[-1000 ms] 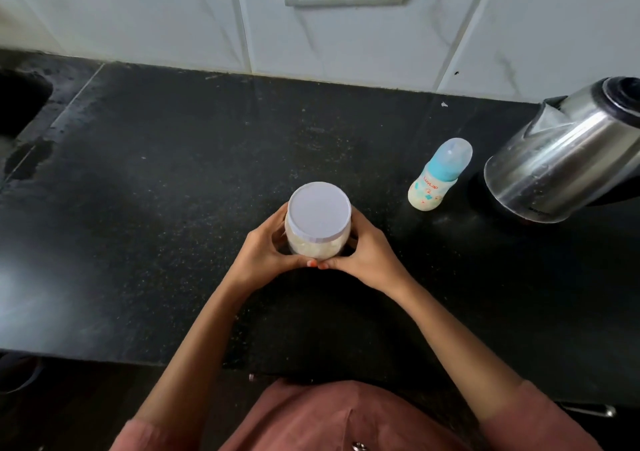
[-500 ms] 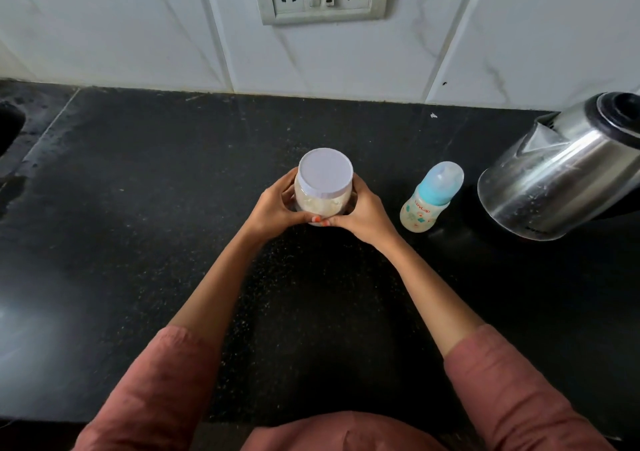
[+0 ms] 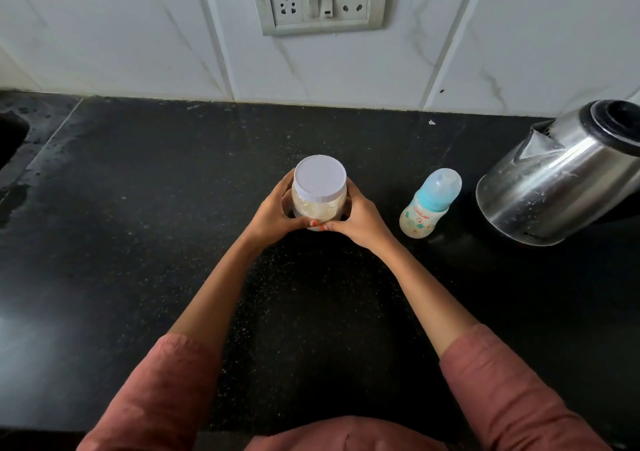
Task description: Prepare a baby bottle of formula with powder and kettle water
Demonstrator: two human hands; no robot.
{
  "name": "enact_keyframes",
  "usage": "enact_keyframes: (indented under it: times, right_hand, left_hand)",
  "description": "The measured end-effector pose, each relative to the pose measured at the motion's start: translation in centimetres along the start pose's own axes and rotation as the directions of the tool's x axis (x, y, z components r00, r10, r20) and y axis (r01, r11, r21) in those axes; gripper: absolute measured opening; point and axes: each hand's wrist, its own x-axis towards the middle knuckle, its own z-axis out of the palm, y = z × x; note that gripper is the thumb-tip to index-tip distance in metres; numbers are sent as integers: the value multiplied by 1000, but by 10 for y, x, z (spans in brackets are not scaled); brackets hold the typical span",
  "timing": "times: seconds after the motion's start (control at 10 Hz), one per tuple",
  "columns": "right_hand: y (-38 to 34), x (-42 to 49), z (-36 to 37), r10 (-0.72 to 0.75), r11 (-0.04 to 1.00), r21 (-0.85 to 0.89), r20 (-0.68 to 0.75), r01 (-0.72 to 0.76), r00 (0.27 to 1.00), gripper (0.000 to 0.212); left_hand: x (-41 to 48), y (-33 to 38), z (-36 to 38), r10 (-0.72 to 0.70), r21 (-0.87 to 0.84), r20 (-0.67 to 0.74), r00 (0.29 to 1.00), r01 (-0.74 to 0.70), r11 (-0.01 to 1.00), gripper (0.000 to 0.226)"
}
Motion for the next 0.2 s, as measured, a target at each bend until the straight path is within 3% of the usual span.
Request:
enact_keyframes:
  times: [0.2]
  right_hand:
    - [-9,-18,-4,-8,999,-53,-102,2,995,68]
  left_hand:
    - [-19,21,11,82,141,-115,990,-65,988,101]
